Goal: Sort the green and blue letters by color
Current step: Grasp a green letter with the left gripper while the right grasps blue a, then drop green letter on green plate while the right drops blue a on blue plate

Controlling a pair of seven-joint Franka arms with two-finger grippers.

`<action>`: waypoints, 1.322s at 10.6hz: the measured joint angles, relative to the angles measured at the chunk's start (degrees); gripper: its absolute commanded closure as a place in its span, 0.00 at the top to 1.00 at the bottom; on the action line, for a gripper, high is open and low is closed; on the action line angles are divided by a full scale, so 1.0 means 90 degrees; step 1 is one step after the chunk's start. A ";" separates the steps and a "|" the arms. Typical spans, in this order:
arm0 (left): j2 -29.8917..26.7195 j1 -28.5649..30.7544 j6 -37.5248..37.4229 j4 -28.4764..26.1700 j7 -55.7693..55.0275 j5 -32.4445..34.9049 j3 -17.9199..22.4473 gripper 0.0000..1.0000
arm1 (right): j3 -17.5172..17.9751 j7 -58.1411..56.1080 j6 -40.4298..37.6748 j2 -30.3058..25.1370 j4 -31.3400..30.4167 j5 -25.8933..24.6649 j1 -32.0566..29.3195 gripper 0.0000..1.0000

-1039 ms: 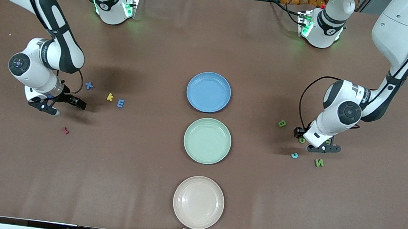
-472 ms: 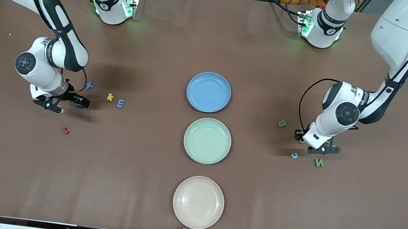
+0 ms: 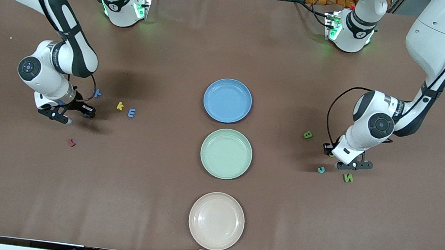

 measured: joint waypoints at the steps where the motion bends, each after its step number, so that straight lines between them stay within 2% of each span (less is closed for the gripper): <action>1: 0.0000 0.0000 -0.0002 0.0009 0.0000 0.0000 -0.0006 0.01 | 0.0000 0.0001 0.0005 0.0000 -0.0002 0.0000 0.0000 0.16; 3: 0.0000 0.0001 -0.0002 0.0009 0.0000 0.0000 -0.0007 0.00 | 0.0004 0.0009 0.0002 -0.0016 0.0003 0.0000 0.0000 0.16; 6: 0.0000 -0.0013 0.0013 0.0058 -0.0550 0.0020 -0.0042 0.00 | 0.0047 0.0020 -0.0760 -0.0427 0.0217 0.0003 0.0008 0.16; 8: -0.0111 -0.0112 -0.0105 0.0177 -0.1032 0.0030 -0.0337 0.00 | 0.0193 0.0425 -0.1017 -0.0748 0.0229 0.0011 0.0091 0.16; 10: -0.0386 -0.0204 -0.0441 0.0337 -0.1244 0.0034 -0.0733 0.00 | 0.0449 0.1269 -0.1030 -0.0821 0.0230 0.0014 0.0487 0.16; 12: -0.0549 -0.0223 -0.0615 0.0554 -0.1284 0.0034 -0.1185 0.00 | 0.0530 0.2076 -0.1028 -0.0841 0.0234 0.0022 0.1207 0.16; 14: -0.0545 -0.0350 -0.0651 0.0884 -0.1363 0.0034 -0.1559 0.00 | 0.0788 0.2752 -0.1017 -0.0841 0.0250 0.0300 0.1837 0.16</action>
